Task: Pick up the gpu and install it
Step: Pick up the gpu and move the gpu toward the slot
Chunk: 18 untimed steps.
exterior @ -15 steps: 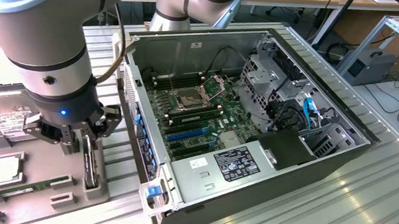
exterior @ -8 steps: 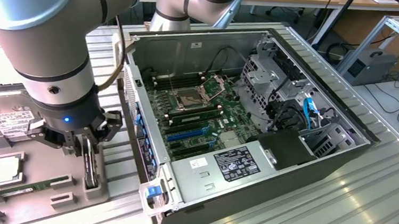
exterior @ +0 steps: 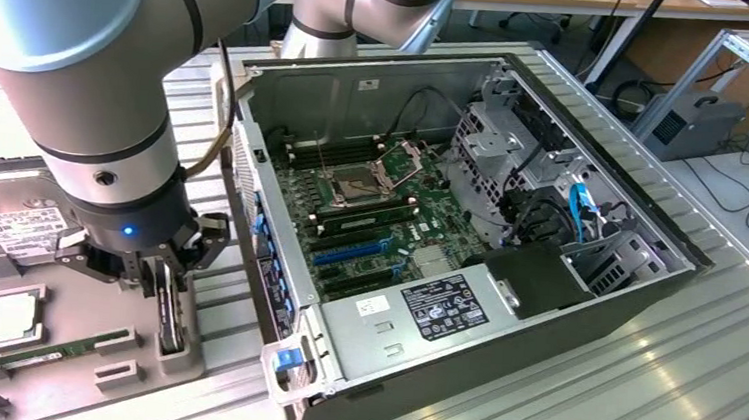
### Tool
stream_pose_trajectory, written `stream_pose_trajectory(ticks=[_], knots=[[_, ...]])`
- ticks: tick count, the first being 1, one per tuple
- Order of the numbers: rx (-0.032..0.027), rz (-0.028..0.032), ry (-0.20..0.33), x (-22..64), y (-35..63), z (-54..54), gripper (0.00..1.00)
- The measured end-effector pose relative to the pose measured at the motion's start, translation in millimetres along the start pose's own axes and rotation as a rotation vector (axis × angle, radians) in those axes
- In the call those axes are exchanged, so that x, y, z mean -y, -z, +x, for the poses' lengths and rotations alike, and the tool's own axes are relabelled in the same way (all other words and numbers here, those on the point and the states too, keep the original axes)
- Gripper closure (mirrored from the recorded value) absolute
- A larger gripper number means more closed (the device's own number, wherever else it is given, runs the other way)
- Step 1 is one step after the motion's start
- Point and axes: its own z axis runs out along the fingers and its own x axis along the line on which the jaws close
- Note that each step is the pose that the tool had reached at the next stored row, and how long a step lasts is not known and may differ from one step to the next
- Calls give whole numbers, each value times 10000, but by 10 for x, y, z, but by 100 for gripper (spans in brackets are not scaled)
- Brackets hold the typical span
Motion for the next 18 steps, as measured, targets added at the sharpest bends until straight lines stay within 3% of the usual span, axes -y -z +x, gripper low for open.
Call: stream_pose_trajectory(ticks=[18], knots=[[-2, -9, -1, 2, -38, 1, 64]])
